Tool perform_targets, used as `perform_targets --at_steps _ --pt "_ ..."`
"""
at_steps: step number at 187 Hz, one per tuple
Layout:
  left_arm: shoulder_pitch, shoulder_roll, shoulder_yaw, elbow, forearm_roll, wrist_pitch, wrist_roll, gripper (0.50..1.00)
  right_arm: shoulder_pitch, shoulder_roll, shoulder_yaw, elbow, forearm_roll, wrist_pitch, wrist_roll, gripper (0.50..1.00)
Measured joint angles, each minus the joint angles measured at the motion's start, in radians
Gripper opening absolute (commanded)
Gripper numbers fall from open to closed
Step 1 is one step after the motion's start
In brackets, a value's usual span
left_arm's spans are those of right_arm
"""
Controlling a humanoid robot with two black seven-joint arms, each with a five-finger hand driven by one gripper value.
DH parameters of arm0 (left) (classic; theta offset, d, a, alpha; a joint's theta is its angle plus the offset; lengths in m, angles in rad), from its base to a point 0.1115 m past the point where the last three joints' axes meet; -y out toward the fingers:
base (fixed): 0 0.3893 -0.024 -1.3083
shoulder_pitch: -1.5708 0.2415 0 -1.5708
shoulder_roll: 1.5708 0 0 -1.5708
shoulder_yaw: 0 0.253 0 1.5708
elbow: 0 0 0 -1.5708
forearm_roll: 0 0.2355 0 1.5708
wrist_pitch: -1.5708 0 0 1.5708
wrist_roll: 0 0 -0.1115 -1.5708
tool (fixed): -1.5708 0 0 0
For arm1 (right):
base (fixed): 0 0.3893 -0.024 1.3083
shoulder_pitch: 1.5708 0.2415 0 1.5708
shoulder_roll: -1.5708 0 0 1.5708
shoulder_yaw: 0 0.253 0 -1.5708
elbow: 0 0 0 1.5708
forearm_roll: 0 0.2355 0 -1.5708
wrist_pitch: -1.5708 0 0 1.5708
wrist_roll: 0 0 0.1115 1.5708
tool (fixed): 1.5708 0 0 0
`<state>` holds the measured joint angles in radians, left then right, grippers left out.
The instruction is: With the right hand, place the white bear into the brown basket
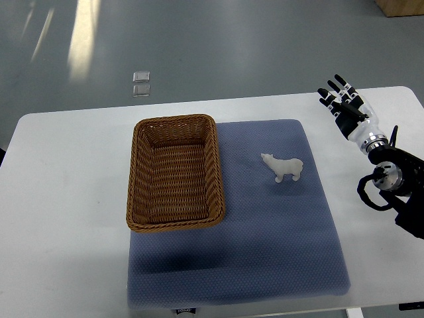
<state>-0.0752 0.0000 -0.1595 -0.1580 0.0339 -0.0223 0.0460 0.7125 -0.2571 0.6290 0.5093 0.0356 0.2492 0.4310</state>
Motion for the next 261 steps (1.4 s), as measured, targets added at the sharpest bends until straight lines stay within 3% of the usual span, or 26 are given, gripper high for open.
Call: perform_targets --at_steps 198,261 --pt "0.002 0.0 -0.002 0.0 0.0 0.0 0.0 1.0 0.011 -0.021 -0.013 -0.008 -0.002 0.003 -0.012 0.924" --pt "0.001 0.0 -0.001 -0.007 0.001 0.001 0.0 1.0 0.016 -0.031 -0.02 -0.009 -0.192 0.088 -0.003 0.921"
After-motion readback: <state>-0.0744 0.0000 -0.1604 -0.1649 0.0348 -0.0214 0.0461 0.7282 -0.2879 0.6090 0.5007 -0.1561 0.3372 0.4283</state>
